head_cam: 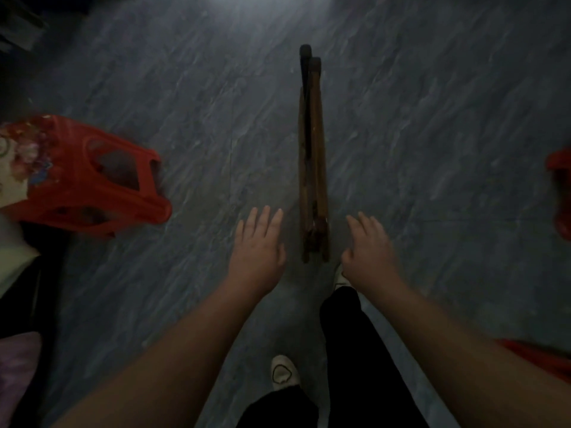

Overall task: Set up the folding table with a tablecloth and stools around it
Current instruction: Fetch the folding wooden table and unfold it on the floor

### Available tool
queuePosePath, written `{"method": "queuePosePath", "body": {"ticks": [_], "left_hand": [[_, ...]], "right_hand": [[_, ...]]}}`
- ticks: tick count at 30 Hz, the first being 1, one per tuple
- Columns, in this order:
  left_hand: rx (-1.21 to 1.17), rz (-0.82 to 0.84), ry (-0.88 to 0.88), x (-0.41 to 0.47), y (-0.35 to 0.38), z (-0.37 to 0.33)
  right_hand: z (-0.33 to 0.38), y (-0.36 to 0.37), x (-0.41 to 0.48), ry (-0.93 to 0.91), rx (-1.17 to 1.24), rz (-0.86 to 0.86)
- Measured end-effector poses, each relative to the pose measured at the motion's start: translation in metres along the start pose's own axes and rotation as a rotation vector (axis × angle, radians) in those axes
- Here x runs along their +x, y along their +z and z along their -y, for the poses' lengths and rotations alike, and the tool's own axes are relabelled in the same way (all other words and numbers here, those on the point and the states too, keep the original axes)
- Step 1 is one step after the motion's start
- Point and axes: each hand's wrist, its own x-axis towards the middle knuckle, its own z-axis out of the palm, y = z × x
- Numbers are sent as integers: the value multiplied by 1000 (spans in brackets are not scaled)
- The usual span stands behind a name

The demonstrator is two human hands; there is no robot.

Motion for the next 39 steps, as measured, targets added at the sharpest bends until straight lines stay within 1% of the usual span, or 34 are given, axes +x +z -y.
{"method": "queuePosePath", "body": {"ticks": [5, 8, 14, 19, 23, 25, 28, 30, 32, 35, 39], "left_hand": [[-17, -19, 38, -61, 9, 4], [-45, -34, 55, -93, 10, 2], [-106, -14, 25, -107, 38, 2], [-151, -24, 13, -71, 110, 7], [-174, -61, 23, -24, 188, 20], [-228, -58, 8, -1, 226, 27], [-305, -71, 50, 36, 268, 29], [-350, -129, 98, 62, 287, 30], [-461, -192, 165, 84, 296, 29], [-667, -242, 275, 101, 304, 27], [-753, -244, 283, 101, 312, 25]], "right_hand": [[7, 0, -71, -4, -52, -91], [13, -1, -105, 5, -45, -96], [8, 18, -121, -12, -3, -72], [-28, 83, -87, 18, 49, -66], [-75, 153, -33, -41, 69, -75], [-93, 185, -4, -76, 108, -63], [-108, 220, 35, -210, 160, -94], [-110, 233, 60, -356, 224, -125], [-111, 242, 82, -456, 300, -145], [-112, 251, 103, -461, 335, -168], [-111, 258, 106, -435, 410, -113]]}}
